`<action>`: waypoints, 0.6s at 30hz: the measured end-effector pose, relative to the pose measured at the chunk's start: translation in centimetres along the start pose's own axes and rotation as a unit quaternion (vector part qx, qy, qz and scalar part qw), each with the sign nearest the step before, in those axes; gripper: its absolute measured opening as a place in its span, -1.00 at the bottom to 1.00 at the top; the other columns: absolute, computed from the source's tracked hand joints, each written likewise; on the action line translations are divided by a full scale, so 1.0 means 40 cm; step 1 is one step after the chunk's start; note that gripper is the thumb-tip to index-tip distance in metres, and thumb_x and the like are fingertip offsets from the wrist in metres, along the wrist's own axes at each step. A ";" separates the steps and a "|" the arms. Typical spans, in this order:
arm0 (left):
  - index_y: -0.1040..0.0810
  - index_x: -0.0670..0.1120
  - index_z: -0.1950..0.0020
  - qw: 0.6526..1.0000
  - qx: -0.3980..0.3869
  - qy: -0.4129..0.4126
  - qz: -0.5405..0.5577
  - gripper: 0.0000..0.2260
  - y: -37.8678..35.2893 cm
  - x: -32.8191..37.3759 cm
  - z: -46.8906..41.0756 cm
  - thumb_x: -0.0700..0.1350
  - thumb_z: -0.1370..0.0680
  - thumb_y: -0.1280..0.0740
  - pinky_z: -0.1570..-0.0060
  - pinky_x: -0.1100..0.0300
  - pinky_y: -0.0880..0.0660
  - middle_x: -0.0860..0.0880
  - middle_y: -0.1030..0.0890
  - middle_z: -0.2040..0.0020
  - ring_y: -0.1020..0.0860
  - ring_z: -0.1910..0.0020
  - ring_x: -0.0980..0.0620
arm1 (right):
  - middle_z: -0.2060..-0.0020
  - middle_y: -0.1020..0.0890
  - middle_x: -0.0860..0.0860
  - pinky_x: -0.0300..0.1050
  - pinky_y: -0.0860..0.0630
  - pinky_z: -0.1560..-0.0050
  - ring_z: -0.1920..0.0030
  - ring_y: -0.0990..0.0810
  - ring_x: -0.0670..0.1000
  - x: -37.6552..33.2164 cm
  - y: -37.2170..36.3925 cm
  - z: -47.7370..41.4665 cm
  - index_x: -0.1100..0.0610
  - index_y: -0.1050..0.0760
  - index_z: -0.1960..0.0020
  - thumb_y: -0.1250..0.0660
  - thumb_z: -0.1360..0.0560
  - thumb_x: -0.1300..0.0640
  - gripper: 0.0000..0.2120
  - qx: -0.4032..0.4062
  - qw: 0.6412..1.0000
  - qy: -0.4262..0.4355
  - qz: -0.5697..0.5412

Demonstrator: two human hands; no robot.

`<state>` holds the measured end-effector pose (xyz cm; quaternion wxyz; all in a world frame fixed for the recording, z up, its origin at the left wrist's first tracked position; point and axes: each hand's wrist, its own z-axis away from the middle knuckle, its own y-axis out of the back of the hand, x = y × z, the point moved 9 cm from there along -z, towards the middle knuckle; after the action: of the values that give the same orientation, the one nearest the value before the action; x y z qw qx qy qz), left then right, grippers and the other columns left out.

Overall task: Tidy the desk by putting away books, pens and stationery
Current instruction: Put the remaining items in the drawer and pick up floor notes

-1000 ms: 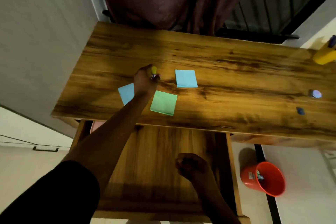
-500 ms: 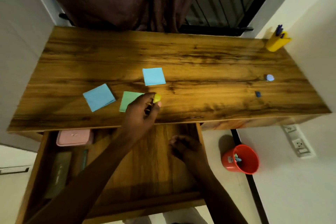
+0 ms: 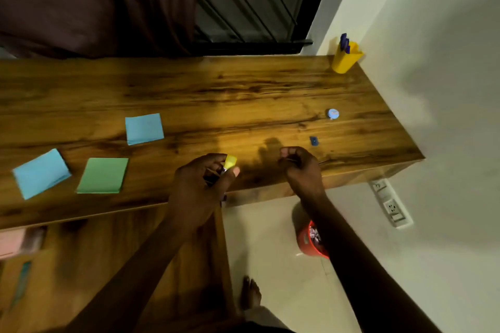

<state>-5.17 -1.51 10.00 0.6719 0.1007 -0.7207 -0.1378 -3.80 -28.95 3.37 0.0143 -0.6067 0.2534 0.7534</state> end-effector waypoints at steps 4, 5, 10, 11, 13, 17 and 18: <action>-0.68 0.15 -0.01 0.999 -0.040 -0.002 -0.010 -0.89 -0.133 0.021 -0.011 0.03 -0.50 -0.51 0.19 0.41 -0.52 0.25 -0.70 0.19 -0.67 0.19 0.20 | -0.14 -0.70 0.02 0.02 -0.59 -0.25 -0.15 -0.67 0.04 0.042 0.154 -0.174 0.09 -0.59 -0.28 -0.46 -0.46 0.14 -0.61 0.037 0.993 0.010 0.112; -0.68 0.15 -0.01 0.999 -0.050 -0.001 -0.017 -0.89 -0.157 0.017 -0.004 0.06 -0.50 -0.50 0.16 0.36 -0.54 0.26 -0.70 0.17 -0.67 0.17 0.20 | -0.19 -0.68 0.07 -0.04 -0.56 -0.24 -0.19 -0.65 0.09 0.057 0.182 -0.203 0.09 -0.56 -0.34 -0.46 -0.46 0.14 -0.55 0.038 0.987 0.013 0.154; -0.68 0.18 0.00 0.998 -0.027 0.041 -0.031 -0.82 -0.175 -0.032 0.031 0.18 -0.46 -0.52 -0.04 0.03 -0.63 0.21 -0.72 0.08 -0.68 0.03 0.21 | -0.38 -0.50 0.17 0.14 -0.52 -0.27 -0.32 -0.50 0.27 0.145 0.279 -0.341 0.02 -0.40 -0.50 -0.48 -0.46 0.09 -0.37 -0.002 0.951 0.007 0.309; -0.66 0.24 0.04 0.998 -0.016 0.040 -0.043 -0.88 -0.165 -0.035 0.036 0.13 -0.46 -0.53 -0.03 0.07 -0.62 0.24 -0.71 0.10 -0.68 0.05 0.23 | -0.36 -0.51 0.17 0.15 -0.53 -0.25 -0.31 -0.50 0.29 0.163 0.295 -0.365 0.00 -0.41 -0.48 -0.47 -0.47 0.05 -0.40 -0.009 0.941 0.005 0.338; -0.62 0.30 0.10 0.997 0.013 0.052 -0.064 -0.84 -0.130 -0.047 0.053 0.03 -0.47 -0.52 0.05 0.19 -0.60 0.25 -0.69 0.14 -0.68 0.11 0.22 | -0.27 -0.57 0.17 0.13 -0.56 -0.19 -0.24 -0.56 0.29 0.186 0.298 -0.399 0.03 -0.50 -0.37 -0.41 -0.46 -0.03 -0.50 -0.024 0.928 0.011 0.371; -0.64 0.12 0.10 0.988 0.058 0.102 -0.100 -0.92 -0.042 -0.095 0.102 -0.01 -0.49 -0.52 0.14 0.37 -0.49 0.16 -0.70 0.23 -0.67 0.16 0.25 | -0.16 -0.64 0.25 0.13 -0.55 -0.18 -0.16 -0.61 0.31 0.157 0.206 -0.375 0.23 -0.58 -0.24 -0.45 -0.49 0.17 -0.66 -0.046 0.931 0.063 0.357; -0.67 0.07 0.05 0.986 0.069 0.110 -0.104 -0.92 -0.020 -0.107 0.110 -0.01 -0.49 -0.52 0.14 0.35 -0.48 0.17 -0.70 0.22 -0.66 0.15 0.26 | -0.14 -0.65 0.25 0.10 -0.55 -0.18 -0.14 -0.62 0.30 0.135 0.179 -0.360 0.22 -0.60 -0.22 -0.43 -0.50 0.19 -0.69 -0.048 0.932 0.082 0.350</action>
<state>-9.25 -0.56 5.44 0.7206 0.2359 -0.6355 -0.1456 5.47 -42.47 -0.95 -0.3002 -0.5394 0.4135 0.6693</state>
